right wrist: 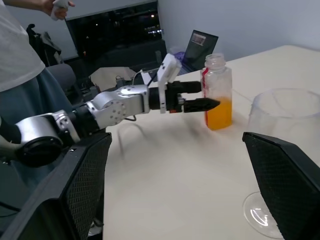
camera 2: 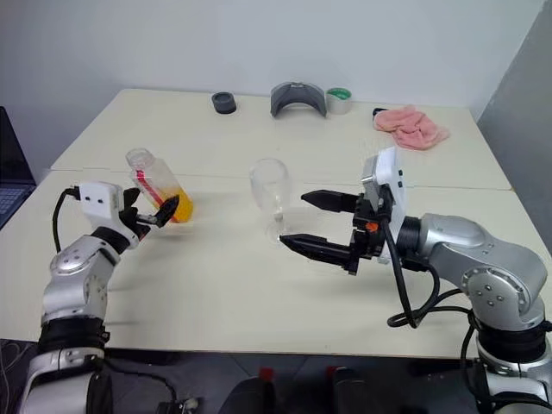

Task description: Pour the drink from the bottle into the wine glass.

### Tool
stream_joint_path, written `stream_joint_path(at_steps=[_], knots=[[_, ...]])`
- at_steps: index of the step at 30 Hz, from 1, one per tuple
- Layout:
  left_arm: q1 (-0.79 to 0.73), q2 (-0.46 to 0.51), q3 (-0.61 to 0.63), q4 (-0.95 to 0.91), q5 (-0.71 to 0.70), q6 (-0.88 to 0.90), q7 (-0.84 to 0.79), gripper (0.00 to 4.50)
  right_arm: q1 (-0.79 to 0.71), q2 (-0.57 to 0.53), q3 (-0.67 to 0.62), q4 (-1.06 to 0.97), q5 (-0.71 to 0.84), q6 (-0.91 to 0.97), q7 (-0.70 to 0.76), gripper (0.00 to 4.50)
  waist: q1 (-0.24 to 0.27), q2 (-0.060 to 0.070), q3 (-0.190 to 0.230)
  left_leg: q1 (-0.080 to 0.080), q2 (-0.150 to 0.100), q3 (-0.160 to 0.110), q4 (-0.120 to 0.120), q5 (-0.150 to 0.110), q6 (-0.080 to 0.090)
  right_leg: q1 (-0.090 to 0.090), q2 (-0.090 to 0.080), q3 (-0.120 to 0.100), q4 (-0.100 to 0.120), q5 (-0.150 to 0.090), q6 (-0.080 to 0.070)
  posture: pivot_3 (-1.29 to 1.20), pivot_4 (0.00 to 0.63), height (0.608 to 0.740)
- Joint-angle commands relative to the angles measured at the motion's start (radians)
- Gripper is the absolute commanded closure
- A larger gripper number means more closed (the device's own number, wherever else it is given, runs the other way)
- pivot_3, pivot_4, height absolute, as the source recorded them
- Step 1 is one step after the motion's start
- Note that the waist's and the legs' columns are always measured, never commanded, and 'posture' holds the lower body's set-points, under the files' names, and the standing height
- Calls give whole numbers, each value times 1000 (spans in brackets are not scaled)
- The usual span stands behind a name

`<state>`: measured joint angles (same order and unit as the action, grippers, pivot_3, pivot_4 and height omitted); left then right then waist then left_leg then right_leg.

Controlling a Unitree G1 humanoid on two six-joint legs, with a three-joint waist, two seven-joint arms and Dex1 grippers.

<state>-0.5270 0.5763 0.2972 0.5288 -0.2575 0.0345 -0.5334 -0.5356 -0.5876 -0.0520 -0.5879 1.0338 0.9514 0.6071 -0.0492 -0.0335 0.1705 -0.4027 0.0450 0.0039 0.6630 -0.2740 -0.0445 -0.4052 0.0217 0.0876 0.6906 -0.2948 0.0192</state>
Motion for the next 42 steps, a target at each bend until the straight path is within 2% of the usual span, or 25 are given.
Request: stream_joint_path(at_steps=[1,8,11,17,19,26,31,37,42], knots=[[-74,11,-9,96,32,-85,2,0,-16,-7,3,-30,0,-17,-5,30,0,0,0,0,0,0,0,0,0,0,0,0,-1,0,0,0,150,740],[-205,5,-37,321,79,-195,8,0,-14,-8,-1,-22,-10,-36,-11,30,1,0,0,-1,0,0,0,0,0,0,-1,-1,0,0,0,0,150,740],[-243,0,-39,393,86,-239,3,608,-14,-6,1,-17,-20,-45,-14,0,2,0,0,-2,0,-1,1,0,0,-1,-1,-3,-1,0,0,0,150,740],[-277,-2,-39,461,84,-278,-9,2429,31,-9,3,-16,-54,-80,8,0,2,0,0,-2,0,-1,0,0,0,-1,-1,-3,0,0,0,0,150,740],[-281,1,-37,471,82,-284,-11,2795,56,-3,3,-20,-60,-92,7,0,2,0,0,-2,0,-1,1,0,0,-1,-1,-3,0,0,0,0,150,740],[-289,13,-50,453,100,-278,14,2846,68,28,-2,-18,-74,-116,-29,0,1,0,0,-2,0,-2,1,0,0,-1,-1,-4,1,0,0,0,150,740],[-326,40,-139,367,200,-290,12,2846,51,77,-11,-3,-158,-191,-99,0,2,0,0,-3,0,-2,1,0,0,-1,-1,-4,1,0,0,0,150,740],[-434,55,-246,319,287,-317,-55,2846,69,99,44,4,-318,-321,-93,0,16,0,0,-7,-2,-2,3,0,0,-4,0,-10,1,0,0,0,150,740],[-535,53,-309,349,338,-347,-108,2846,83,127,79,38,-397,-393,-83,0,18,0,0,-12,-2,-4,4,0,0,-7,-1,-16,2,0,0,0,150,740]])
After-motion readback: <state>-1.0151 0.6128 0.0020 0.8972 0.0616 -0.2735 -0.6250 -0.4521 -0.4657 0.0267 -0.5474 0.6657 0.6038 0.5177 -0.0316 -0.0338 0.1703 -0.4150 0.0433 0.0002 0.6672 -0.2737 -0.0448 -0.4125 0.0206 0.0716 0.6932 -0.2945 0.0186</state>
